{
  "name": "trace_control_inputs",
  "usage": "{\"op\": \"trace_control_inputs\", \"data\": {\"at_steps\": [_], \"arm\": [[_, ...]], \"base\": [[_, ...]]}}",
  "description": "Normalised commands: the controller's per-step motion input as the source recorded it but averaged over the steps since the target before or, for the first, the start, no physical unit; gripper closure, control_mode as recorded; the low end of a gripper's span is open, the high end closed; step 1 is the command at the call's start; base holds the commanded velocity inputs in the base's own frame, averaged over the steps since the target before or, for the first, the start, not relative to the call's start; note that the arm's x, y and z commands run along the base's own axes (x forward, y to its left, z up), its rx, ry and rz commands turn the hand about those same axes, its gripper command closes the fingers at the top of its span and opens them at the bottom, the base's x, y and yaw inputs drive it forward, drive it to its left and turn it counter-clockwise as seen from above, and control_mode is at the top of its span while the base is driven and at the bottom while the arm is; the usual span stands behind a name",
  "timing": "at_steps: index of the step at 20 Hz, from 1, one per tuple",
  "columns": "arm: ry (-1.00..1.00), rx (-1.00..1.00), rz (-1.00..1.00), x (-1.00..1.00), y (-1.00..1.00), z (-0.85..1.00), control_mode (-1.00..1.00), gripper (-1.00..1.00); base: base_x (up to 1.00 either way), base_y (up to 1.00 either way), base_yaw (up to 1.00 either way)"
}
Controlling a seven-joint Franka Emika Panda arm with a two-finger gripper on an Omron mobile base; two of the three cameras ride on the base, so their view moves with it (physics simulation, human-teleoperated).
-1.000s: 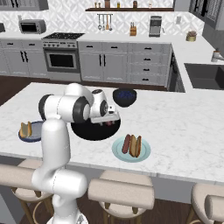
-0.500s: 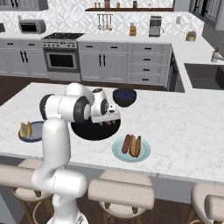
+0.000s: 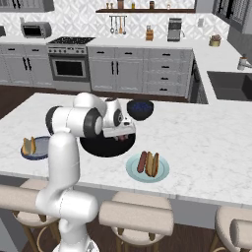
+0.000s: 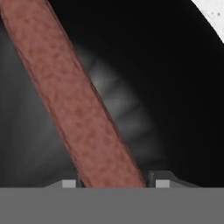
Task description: Place one bun and one sausage from the bowl on each plate.
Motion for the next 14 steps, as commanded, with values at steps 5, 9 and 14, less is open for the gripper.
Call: {"op": "trace_control_inputs", "data": {"at_steps": [5, 9, 14], "arm": [[0.05, 0.0, 0.0, -0.05, 0.06, -0.08, -1.0, 1.0], [-0.15, 0.01, 0.0, -0.61, 0.41, 0.7, -1.0, 1.0], [-0.25, 0.06, 0.0, -0.72, 0.8, 0.68, -1.0, 1.0]], "base": [[0.0, 0.0, 0.0], [0.0, 0.0, 0.0], [0.0, 0.0, 0.0]]}}
